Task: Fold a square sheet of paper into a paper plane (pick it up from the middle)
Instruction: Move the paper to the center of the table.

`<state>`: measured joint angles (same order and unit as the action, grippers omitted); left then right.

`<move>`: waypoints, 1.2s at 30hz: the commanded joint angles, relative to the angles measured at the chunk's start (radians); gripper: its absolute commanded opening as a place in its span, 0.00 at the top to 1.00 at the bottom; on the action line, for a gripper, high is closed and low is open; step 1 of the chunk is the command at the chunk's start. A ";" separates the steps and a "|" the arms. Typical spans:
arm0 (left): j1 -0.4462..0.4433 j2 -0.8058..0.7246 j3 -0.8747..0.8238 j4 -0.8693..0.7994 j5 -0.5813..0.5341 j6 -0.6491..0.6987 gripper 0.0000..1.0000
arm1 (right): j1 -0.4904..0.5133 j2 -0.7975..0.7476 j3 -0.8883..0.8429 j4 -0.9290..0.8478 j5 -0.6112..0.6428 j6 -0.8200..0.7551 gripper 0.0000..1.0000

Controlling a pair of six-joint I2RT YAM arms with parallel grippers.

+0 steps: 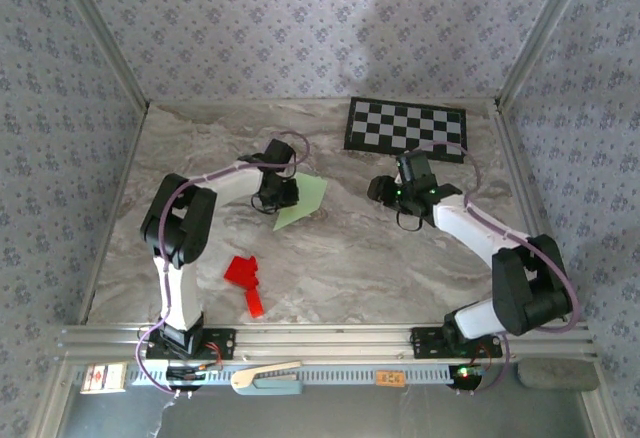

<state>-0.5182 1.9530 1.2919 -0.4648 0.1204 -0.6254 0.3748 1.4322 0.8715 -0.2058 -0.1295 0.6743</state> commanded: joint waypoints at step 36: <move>-0.128 -0.096 -0.074 0.163 0.193 -0.099 0.82 | 0.134 0.613 0.396 -0.153 -0.171 0.201 0.81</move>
<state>-0.6498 1.9282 1.2522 -0.3450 0.2817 -0.6617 0.4950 2.0144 1.2709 -0.2481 -0.3630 0.8093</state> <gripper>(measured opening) 0.177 0.185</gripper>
